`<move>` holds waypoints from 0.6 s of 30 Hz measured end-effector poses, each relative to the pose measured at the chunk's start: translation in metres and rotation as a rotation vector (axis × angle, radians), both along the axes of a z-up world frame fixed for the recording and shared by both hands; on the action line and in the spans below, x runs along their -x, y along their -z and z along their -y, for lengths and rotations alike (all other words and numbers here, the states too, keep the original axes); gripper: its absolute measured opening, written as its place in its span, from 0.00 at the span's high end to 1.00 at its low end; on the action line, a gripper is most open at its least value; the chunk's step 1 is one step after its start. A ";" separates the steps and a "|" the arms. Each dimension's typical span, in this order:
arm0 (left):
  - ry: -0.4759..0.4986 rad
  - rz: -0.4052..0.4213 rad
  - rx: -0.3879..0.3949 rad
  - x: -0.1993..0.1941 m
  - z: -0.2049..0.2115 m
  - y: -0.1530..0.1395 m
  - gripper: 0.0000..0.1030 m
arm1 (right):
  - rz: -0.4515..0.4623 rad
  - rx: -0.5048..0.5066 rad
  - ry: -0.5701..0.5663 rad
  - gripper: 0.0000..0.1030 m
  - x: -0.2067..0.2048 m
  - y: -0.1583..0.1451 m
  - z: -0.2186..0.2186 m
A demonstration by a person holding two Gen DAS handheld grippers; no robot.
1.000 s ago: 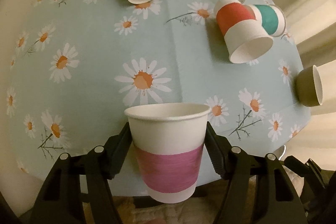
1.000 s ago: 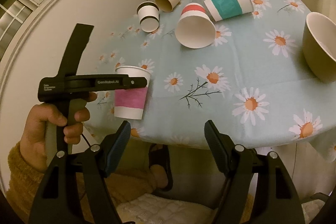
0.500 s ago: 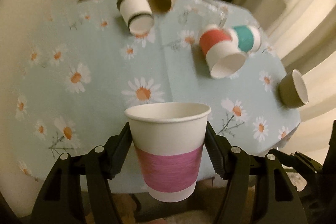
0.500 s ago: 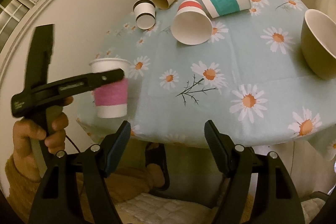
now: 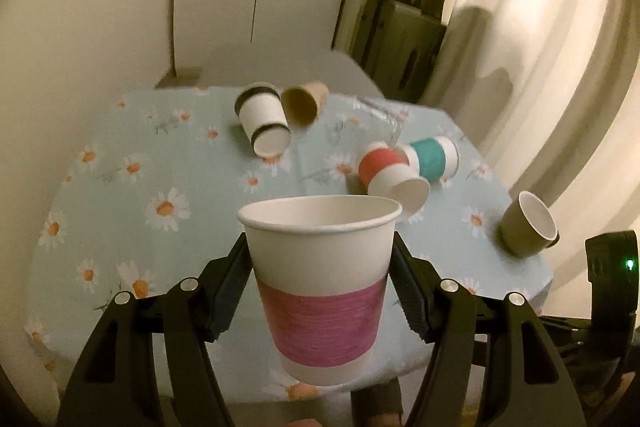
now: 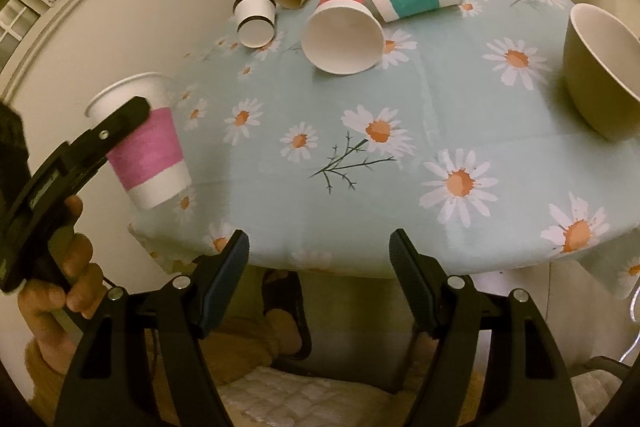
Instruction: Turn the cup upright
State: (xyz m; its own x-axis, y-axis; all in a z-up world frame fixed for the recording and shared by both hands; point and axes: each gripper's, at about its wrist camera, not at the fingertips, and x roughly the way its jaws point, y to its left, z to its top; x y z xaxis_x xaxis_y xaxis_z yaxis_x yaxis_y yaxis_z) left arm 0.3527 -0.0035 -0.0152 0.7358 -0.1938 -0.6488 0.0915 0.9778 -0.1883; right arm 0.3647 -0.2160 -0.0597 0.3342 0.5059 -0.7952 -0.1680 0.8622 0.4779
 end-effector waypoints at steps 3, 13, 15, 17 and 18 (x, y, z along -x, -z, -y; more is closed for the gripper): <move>-0.032 0.084 -0.040 0.010 0.003 0.003 0.37 | -0.007 0.009 0.001 0.30 -0.001 0.002 0.000; -0.141 0.392 -0.115 0.041 0.017 0.023 0.37 | -0.013 0.042 -0.003 0.30 -0.003 0.008 -0.004; -0.161 0.423 -0.125 0.043 0.019 0.029 0.37 | -0.016 0.047 -0.001 0.30 -0.003 0.009 -0.003; -0.181 0.453 -0.129 0.045 0.021 0.038 0.37 | -0.020 0.053 -0.001 0.30 -0.004 0.012 -0.004; -0.200 0.462 -0.140 0.045 0.021 0.042 0.37 | -0.022 0.054 -0.002 0.30 -0.004 0.012 -0.004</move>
